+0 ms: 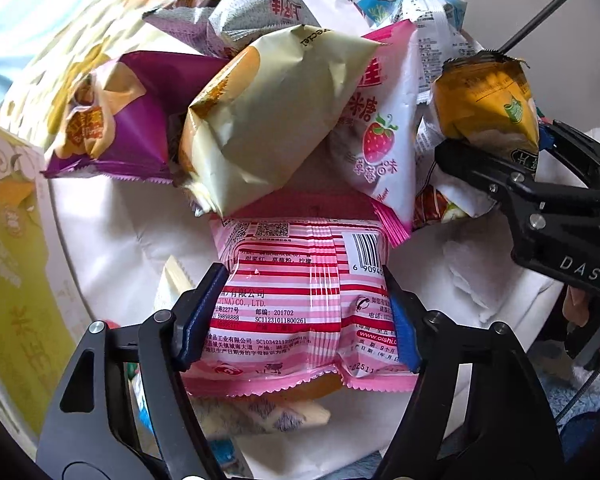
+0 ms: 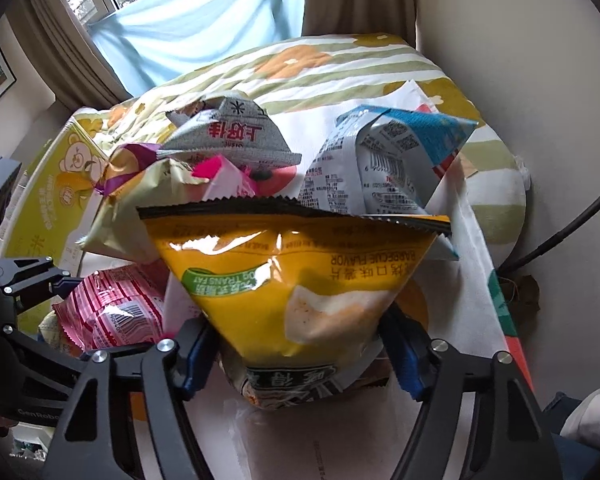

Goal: Organize snacks
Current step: 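Grasp the yellow chip bag with the right tool while the left tool grasps the pink wafer pack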

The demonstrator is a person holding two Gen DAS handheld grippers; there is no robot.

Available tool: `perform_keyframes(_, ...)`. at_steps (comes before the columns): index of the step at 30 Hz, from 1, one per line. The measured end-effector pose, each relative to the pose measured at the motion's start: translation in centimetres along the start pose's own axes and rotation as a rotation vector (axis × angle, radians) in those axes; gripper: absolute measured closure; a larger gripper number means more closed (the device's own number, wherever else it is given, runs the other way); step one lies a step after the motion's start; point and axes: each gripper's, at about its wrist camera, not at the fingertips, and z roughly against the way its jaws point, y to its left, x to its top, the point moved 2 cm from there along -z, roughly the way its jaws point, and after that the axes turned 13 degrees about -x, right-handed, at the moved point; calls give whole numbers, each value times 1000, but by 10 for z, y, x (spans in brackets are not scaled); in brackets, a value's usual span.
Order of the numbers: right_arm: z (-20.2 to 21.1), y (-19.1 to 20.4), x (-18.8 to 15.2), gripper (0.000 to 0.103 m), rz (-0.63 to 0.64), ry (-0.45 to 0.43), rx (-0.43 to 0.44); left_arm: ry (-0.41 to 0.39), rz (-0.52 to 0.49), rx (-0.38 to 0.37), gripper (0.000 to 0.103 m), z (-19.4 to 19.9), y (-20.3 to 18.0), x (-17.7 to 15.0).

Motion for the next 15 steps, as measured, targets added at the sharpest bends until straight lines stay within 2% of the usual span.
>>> perform_keyframes(10,32,-7,1,35,21,-48,14,-81,27,38,33,36,-20,-17)
perform_keyframes(15,54,-10,-1,36,61,-78,34,-158,70,55,33,65,-24,-36)
